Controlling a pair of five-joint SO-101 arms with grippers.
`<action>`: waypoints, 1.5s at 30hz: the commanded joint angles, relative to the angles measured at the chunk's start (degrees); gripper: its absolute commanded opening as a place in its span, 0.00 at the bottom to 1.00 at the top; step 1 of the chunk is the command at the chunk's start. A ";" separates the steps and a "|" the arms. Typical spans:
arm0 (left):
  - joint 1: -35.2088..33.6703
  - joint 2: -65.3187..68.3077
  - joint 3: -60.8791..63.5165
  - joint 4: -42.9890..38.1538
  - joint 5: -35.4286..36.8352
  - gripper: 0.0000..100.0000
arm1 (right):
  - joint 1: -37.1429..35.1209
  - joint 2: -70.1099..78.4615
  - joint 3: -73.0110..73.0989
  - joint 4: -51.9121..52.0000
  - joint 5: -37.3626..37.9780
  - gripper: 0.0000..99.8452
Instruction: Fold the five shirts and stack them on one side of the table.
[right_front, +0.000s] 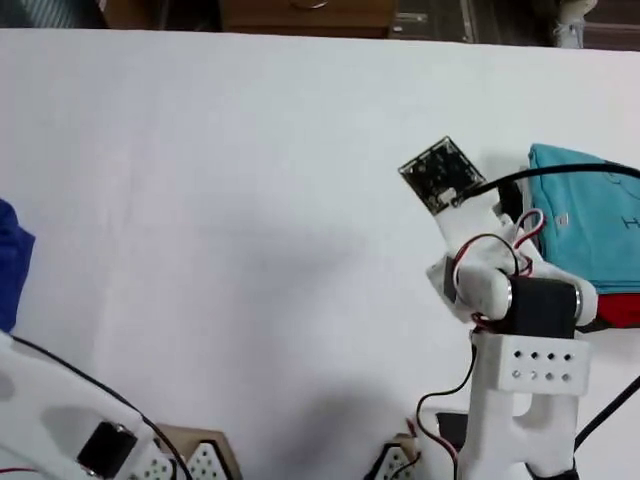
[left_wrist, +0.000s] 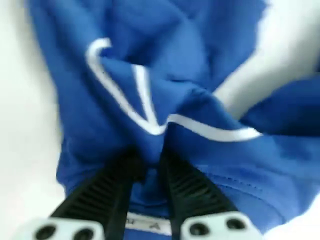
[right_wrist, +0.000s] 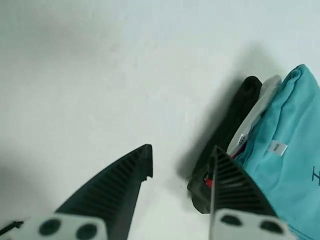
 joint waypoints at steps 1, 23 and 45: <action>10.11 -8.79 -0.75 1.23 0.35 0.02 | -0.40 -1.45 -2.55 -0.13 1.32 0.19; 66.73 -47.12 37.76 1.14 22.77 0.02 | 8.66 -0.84 -2.11 -6.81 -9.58 0.19; 87.56 -74.99 83.65 -23.38 15.65 0.07 | 8.57 4.79 0.44 -9.27 -9.23 0.19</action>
